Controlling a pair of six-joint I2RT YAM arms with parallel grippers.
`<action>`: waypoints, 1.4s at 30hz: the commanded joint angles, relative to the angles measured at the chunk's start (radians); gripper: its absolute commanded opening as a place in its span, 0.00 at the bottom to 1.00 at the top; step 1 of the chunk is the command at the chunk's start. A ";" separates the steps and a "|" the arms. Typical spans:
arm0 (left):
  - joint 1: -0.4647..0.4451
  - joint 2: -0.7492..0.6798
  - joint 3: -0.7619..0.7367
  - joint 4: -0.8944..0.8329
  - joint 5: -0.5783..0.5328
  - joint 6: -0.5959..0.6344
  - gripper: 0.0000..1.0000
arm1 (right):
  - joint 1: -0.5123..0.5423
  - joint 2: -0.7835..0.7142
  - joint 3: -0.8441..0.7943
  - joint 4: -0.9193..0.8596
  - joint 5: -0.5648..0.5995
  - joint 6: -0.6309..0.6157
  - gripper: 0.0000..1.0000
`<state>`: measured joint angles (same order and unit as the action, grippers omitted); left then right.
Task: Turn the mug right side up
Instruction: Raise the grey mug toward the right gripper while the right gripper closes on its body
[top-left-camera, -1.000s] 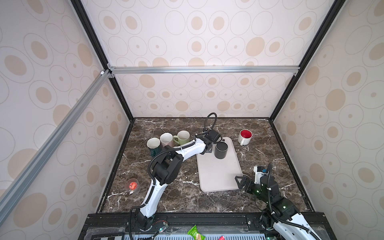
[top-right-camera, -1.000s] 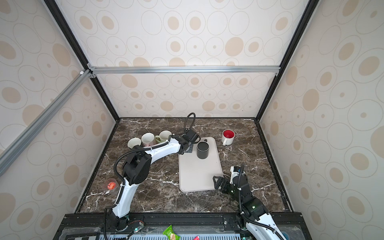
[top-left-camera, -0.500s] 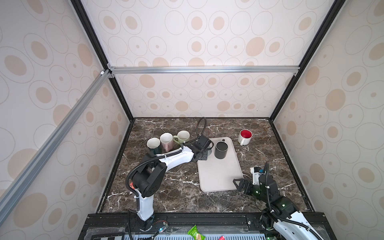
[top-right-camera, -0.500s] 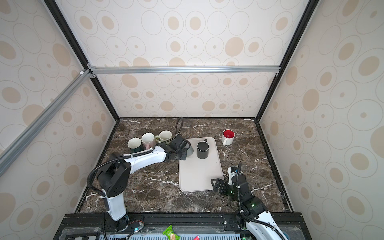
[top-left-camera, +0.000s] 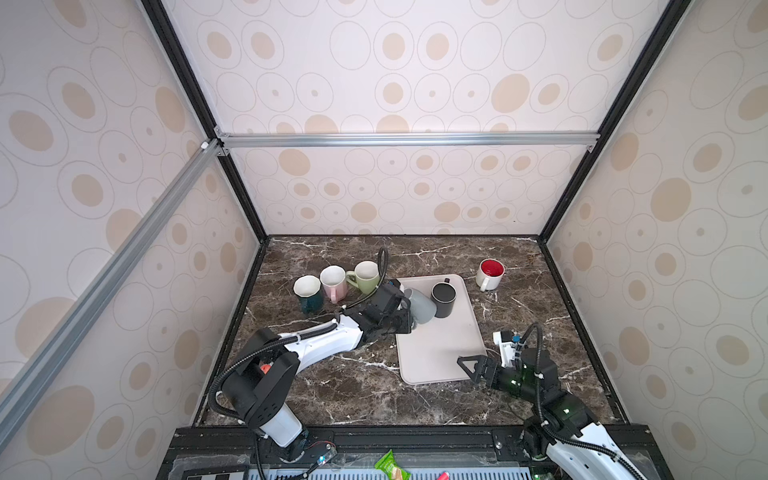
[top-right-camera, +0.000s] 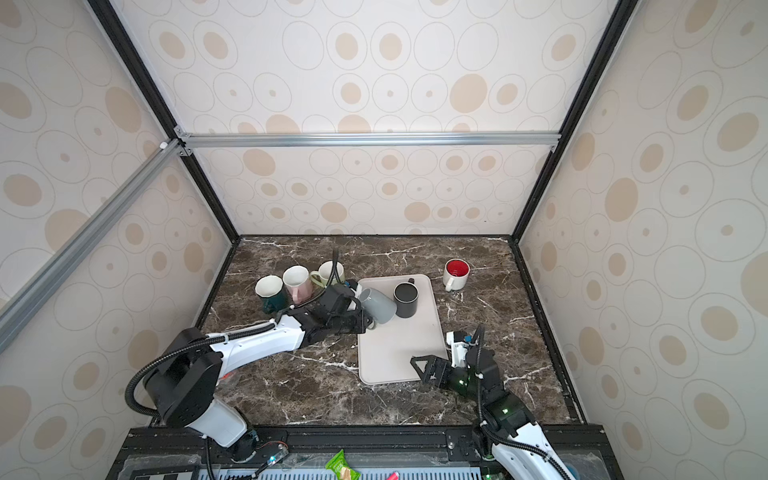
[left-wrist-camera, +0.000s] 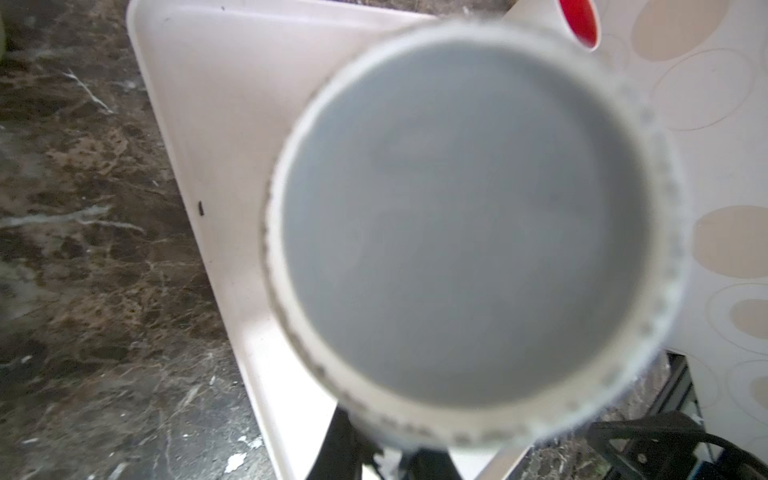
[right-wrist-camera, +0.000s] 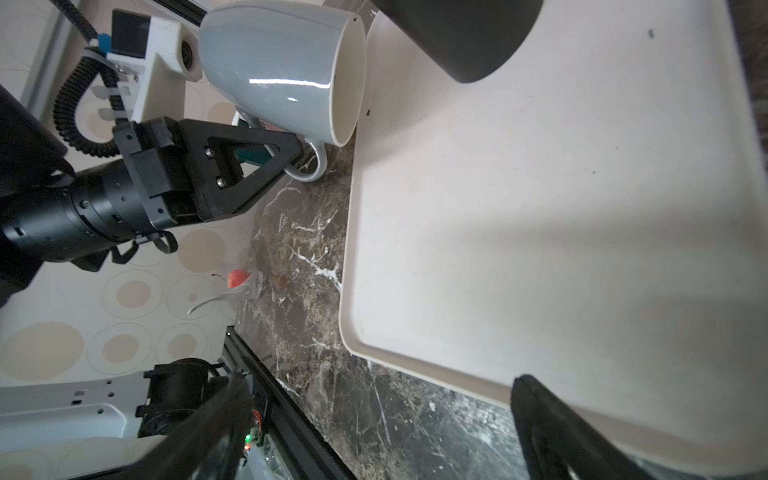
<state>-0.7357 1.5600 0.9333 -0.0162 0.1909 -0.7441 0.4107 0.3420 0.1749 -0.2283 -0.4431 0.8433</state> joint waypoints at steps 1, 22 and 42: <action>0.005 -0.065 -0.018 0.183 0.065 -0.050 0.00 | 0.000 0.008 -0.034 0.175 -0.062 0.095 1.00; -0.096 -0.137 -0.093 0.422 0.225 -0.230 0.00 | 0.037 0.127 -0.028 0.516 -0.059 0.209 0.99; -0.185 -0.026 -0.102 0.664 0.366 -0.376 0.00 | 0.065 0.069 -0.051 0.489 0.012 0.195 0.78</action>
<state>-0.9134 1.5372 0.8158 0.4858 0.5179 -1.0824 0.4690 0.4252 0.1390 0.2604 -0.4503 1.0348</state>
